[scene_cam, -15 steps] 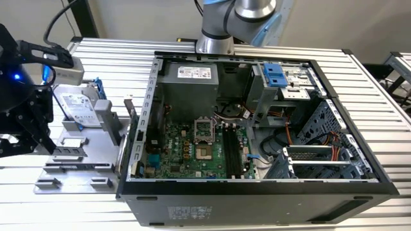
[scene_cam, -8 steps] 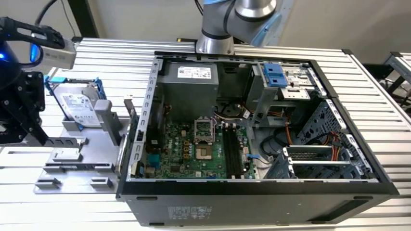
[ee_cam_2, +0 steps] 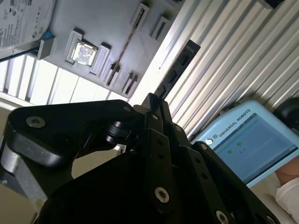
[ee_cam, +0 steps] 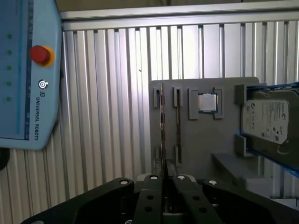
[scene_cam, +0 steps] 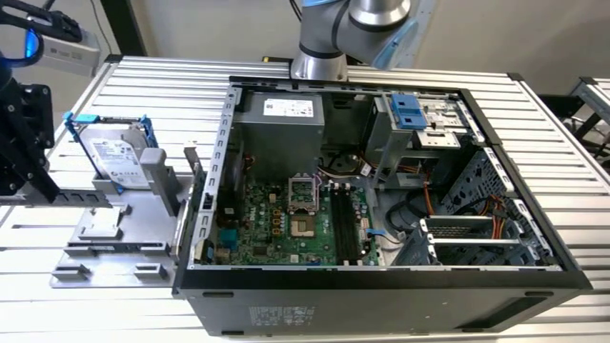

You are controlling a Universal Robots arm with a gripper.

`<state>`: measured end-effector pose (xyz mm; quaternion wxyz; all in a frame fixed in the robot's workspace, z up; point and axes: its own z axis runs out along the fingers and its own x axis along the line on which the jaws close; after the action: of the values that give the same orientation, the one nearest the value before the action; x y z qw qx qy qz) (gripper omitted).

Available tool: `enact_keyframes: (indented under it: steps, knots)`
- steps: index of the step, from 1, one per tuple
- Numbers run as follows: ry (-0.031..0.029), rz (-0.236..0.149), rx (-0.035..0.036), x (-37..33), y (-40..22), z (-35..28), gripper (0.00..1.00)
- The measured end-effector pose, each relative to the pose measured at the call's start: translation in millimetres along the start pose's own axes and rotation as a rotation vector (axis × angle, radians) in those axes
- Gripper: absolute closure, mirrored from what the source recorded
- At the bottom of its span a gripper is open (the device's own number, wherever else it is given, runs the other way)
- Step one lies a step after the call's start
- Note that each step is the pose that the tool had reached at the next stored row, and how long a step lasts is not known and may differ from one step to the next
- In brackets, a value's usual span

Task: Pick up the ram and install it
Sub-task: 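Pick up the ram and move it above insertion slot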

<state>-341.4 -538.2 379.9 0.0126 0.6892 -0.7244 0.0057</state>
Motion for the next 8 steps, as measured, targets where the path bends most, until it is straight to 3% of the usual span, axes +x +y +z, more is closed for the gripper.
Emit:
enact_keyframes:
  steps: [8]
  knots:
    - [0.0, 0.0, 0.0, 0.7, 0.3, -25.7, 1.0]
